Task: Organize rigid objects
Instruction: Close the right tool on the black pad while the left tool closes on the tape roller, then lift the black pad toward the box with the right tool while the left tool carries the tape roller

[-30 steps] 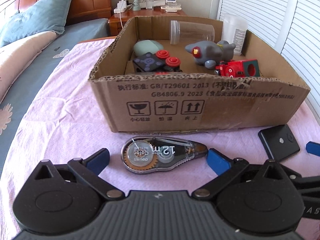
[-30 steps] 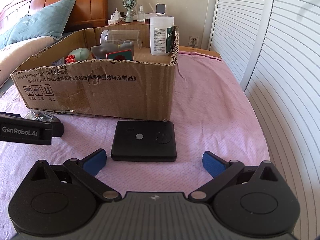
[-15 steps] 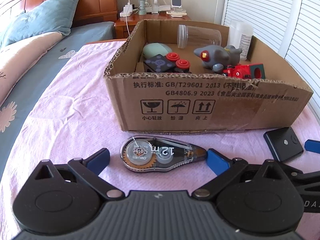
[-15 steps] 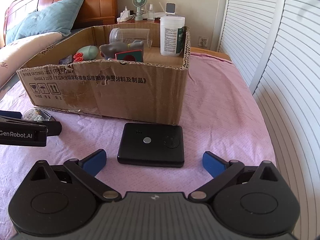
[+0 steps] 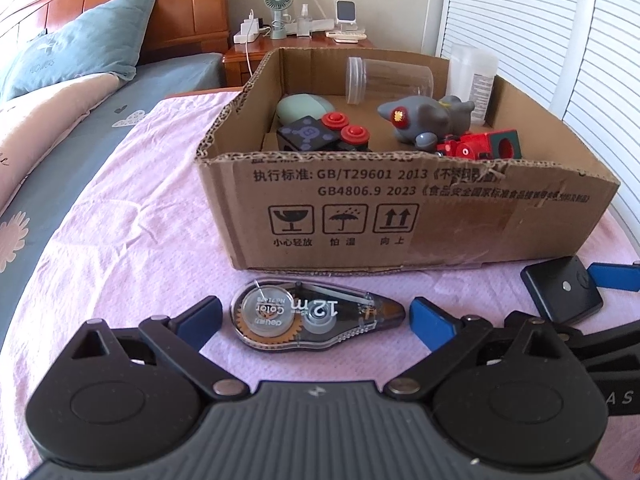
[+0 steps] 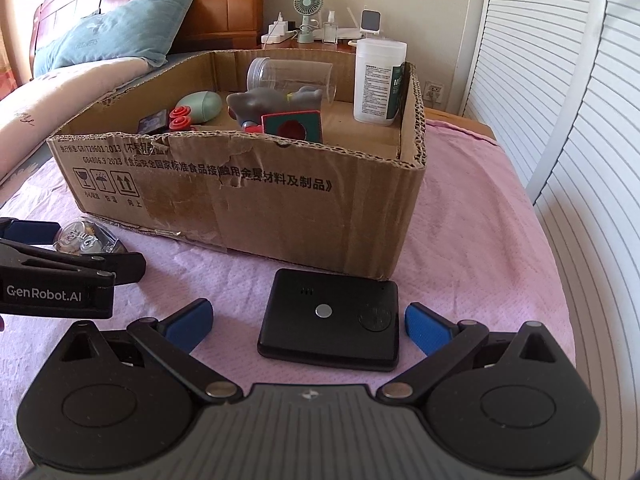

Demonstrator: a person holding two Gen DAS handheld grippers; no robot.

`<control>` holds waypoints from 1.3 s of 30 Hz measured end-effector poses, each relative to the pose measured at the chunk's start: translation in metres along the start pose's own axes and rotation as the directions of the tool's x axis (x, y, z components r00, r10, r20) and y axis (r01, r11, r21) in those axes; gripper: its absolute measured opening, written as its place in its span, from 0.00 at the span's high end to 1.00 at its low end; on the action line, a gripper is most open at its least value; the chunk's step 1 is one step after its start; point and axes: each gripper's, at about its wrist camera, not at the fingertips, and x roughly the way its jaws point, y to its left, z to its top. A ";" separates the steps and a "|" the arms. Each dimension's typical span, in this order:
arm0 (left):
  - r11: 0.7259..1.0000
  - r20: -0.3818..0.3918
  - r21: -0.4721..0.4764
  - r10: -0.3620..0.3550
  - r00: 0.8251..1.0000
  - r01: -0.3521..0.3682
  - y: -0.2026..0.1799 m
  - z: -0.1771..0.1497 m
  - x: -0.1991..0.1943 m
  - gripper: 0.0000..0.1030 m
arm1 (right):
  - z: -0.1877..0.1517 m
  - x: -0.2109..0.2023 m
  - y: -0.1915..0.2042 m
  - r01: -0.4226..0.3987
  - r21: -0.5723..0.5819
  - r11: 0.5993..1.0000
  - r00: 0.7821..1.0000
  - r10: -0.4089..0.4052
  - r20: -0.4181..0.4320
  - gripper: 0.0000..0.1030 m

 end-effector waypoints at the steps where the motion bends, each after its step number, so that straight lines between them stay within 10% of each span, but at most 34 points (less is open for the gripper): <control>1: 1.000 0.002 0.004 -0.004 1.000 0.004 0.000 0.000 0.000 0.07 | 0.000 0.001 -0.001 -0.002 -0.002 1.000 1.000 0.002 0.002 0.00; 14: 1.000 0.013 0.014 -0.013 1.000 0.013 0.001 0.002 -0.001 0.13 | 0.004 -0.004 -0.007 0.013 0.002 1.000 1.000 -0.013 0.025 0.28; 39: 0.969 -0.098 0.172 -0.162 0.982 0.177 0.001 0.003 -0.033 0.13 | -0.007 -0.043 -0.001 -0.006 -0.035 0.999 1.000 0.006 0.010 0.28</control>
